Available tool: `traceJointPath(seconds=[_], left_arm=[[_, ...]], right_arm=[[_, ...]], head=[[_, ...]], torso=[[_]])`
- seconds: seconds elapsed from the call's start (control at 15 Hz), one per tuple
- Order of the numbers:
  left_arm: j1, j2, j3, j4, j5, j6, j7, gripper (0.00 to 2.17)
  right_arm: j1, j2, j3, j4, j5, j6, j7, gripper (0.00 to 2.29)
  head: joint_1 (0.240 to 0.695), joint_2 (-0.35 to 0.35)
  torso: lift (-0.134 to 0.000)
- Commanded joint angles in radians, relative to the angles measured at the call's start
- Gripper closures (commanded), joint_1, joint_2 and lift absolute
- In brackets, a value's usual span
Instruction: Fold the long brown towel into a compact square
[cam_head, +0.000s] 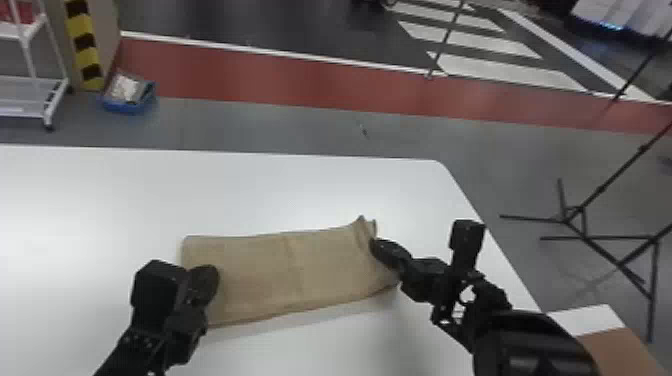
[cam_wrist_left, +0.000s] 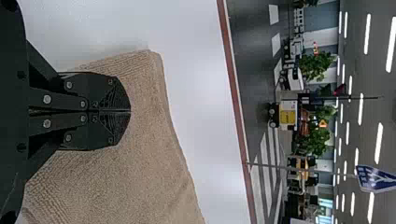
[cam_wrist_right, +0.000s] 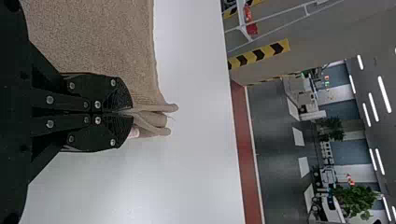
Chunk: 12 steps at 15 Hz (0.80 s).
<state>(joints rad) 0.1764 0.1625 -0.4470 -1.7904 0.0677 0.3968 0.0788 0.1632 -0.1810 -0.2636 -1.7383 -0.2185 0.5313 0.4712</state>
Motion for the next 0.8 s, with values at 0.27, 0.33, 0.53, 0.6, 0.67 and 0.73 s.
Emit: traceJointPath(seconds=[0.27, 0.33, 0.53, 0.6, 0.67, 0.73], left_arm=[[0.0, -0.001, 0.002, 0.0, -0.005, 0.004, 0.001, 2.13], [0.002, 0.0, 0.002, -0.001, -0.005, 0.004, 0.001, 2.13], [0.0, 0.002, 0.004, 0.002, -0.005, 0.004, -0.002, 2.13], [-0.002, 0.0, 0.004, 0.003, -0.005, 0.004, -0.002, 2.13], [-0.003, -0.001, 0.002, 0.005, -0.005, 0.004, -0.004, 2.13], [-0.005, -0.001, 0.001, 0.005, -0.005, 0.004, -0.002, 2.13]], right_arm=[[0.035, 0.011, 0.014, -0.176, -0.045, 0.121, -0.025, 1.3], [0.03, 0.011, 0.012, -0.165, -0.031, 0.125, -0.055, 0.96], [-0.004, 0.008, 0.014, -0.035, 0.018, 0.069, -0.057, 0.09], [-0.021, 0.002, 0.014, 0.01, 0.022, 0.063, -0.057, 0.09], [-0.033, -0.005, 0.014, 0.039, 0.022, 0.054, -0.055, 0.09], [-0.039, -0.005, 0.014, 0.056, 0.024, 0.039, -0.054, 0.11]], head=[[0.695, -0.293], [0.695, -0.289], [0.695, -0.296], [0.695, -0.3], [0.695, -0.305], [0.695, -0.309]], torso=[[-0.115], [-0.115], [-0.115], [-0.115], [-0.115], [-0.115]])
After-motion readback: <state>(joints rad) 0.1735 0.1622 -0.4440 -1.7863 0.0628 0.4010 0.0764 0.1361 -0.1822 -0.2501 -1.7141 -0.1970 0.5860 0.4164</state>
